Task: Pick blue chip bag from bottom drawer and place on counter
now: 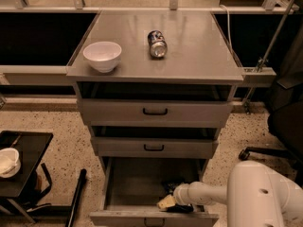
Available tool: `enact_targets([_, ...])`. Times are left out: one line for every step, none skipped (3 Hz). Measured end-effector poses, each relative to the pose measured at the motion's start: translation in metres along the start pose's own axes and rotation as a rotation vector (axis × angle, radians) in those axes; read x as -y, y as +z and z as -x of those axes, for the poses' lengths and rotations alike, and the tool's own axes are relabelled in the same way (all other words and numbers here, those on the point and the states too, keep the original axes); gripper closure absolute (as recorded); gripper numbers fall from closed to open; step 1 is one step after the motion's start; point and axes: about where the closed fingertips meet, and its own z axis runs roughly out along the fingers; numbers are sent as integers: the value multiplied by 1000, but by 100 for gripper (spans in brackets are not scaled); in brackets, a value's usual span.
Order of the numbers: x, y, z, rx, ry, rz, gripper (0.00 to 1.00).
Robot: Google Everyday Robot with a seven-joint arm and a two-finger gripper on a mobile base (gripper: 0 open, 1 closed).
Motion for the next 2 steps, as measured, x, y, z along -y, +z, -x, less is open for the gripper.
enact_targets([8, 17, 2, -34, -26, -50, 0])
enact_targets([11, 28, -10, -51, 0, -26, 0])
